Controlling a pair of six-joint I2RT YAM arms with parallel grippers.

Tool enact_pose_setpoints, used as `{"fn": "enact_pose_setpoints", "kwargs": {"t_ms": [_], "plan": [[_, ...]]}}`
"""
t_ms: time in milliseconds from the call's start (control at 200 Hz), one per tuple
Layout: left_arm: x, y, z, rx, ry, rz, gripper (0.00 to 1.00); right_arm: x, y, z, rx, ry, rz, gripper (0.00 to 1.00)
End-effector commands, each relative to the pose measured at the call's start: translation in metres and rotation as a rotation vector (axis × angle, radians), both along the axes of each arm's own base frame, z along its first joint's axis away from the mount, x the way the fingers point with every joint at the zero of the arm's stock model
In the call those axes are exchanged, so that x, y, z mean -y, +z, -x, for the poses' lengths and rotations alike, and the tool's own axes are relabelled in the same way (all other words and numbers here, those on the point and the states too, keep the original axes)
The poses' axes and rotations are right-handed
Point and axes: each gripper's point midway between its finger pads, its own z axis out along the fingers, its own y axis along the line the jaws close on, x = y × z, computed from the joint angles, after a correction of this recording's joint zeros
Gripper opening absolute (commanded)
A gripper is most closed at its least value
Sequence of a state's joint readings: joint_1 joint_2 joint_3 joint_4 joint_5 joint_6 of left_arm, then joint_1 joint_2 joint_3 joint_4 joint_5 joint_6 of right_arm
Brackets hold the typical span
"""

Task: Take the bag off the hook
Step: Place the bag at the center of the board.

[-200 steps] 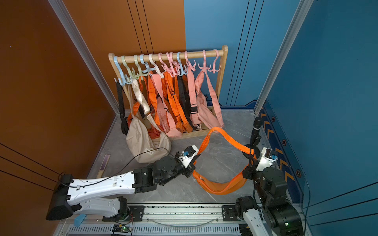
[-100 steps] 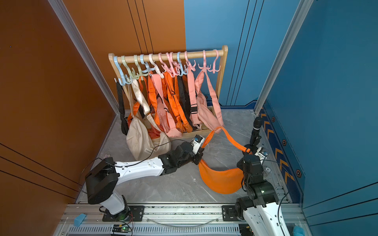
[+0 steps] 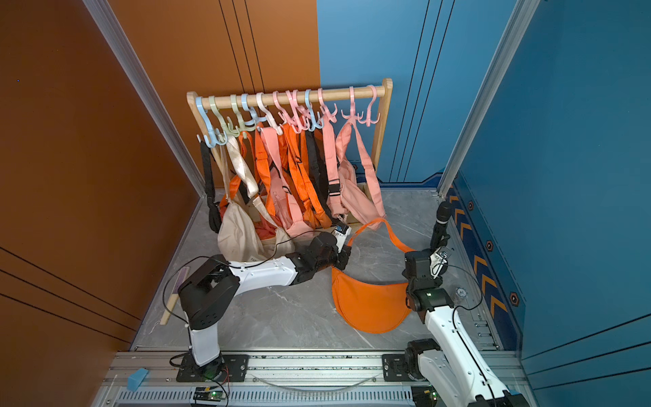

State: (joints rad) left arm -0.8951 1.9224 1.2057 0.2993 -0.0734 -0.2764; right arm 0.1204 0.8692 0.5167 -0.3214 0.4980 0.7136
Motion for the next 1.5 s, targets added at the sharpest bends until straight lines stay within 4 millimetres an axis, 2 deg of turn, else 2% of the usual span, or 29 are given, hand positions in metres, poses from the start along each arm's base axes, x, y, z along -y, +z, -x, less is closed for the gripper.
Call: {"fn": "enact_pose_setpoints", "kwargs": {"t_ms": [0, 285, 410, 511, 691, 826, 941, 1076, 1136, 1211, 1241, 1271, 1291, 1331, 1391, 1401, 1426, 1497], "plan": [[0.014, 0.005, -0.004, -0.015, -0.024, 0.043, 0.00, 0.013, -0.001, -0.011, 0.024, -0.052, 0.026, 0.00], [0.025, -0.027, -0.011, -0.083, -0.029, 0.024, 0.00, 0.027, -0.034, -0.023, -0.048, -0.111, -0.031, 0.00], [0.023, -0.038, -0.014, -0.119, -0.021, 0.028, 0.03, 0.028, -0.042, -0.028, -0.069, -0.107, -0.072, 0.10], [0.021, -0.041, -0.015, -0.123, -0.017, 0.024, 0.11, 0.031, -0.044, -0.027, -0.065, -0.120, -0.090, 0.16], [0.019, -0.038, -0.014, -0.125, -0.014, 0.026, 0.38, 0.034, -0.048, -0.026, -0.052, -0.127, -0.126, 0.28], [0.013, -0.028, -0.012, -0.112, -0.009, 0.032, 0.52, 0.033, -0.046, -0.026, -0.044, -0.108, -0.149, 0.44], [0.006, -0.013, -0.008, -0.084, 0.005, 0.036, 0.58, 0.026, -0.031, -0.030, 0.000, -0.053, -0.162, 0.61], [-0.003, 0.017, 0.001, -0.023, 0.011, 0.049, 0.68, 0.010, -0.008, -0.037, 0.074, 0.073, -0.169, 0.78], [-0.007, 0.034, 0.007, 0.019, 0.014, 0.052, 0.77, 0.000, 0.005, -0.039, 0.107, 0.144, -0.167, 0.81], [-0.016, 0.052, 0.016, 0.061, 0.027, 0.058, 0.78, -0.009, 0.022, -0.040, 0.155, 0.215, -0.159, 0.84], [-0.019, 0.061, 0.020, 0.077, 0.031, 0.071, 0.84, -0.013, 0.029, -0.040, 0.176, 0.242, -0.156, 0.85], [-0.024, 0.067, 0.023, 0.084, 0.039, 0.081, 0.85, -0.017, 0.037, -0.041, 0.197, 0.268, -0.150, 0.86], [-0.026, 0.072, 0.026, 0.092, 0.043, 0.089, 0.95, -0.020, 0.041, -0.041, 0.209, 0.283, -0.146, 0.87], [-0.033, 0.080, 0.030, 0.107, 0.053, 0.097, 1.00, -0.026, 0.051, -0.042, 0.232, 0.320, -0.137, 0.87], [-0.042, 0.096, 0.036, 0.135, 0.070, 0.116, 0.98, -0.036, 0.066, -0.045, 0.256, 0.377, -0.118, 0.89], [-0.047, 0.089, 0.039, 0.130, 0.075, 0.103, 0.98, -0.037, 0.069, -0.045, 0.259, 0.385, -0.115, 0.89], [-0.053, 0.090, 0.042, 0.134, 0.084, 0.101, 0.98, -0.042, 0.075, -0.046, 0.266, 0.409, -0.105, 0.90], [-0.068, 0.101, 0.050, 0.155, 0.109, 0.116, 0.98, -0.054, 0.090, -0.052, 0.275, 0.476, -0.079, 0.91]]}}
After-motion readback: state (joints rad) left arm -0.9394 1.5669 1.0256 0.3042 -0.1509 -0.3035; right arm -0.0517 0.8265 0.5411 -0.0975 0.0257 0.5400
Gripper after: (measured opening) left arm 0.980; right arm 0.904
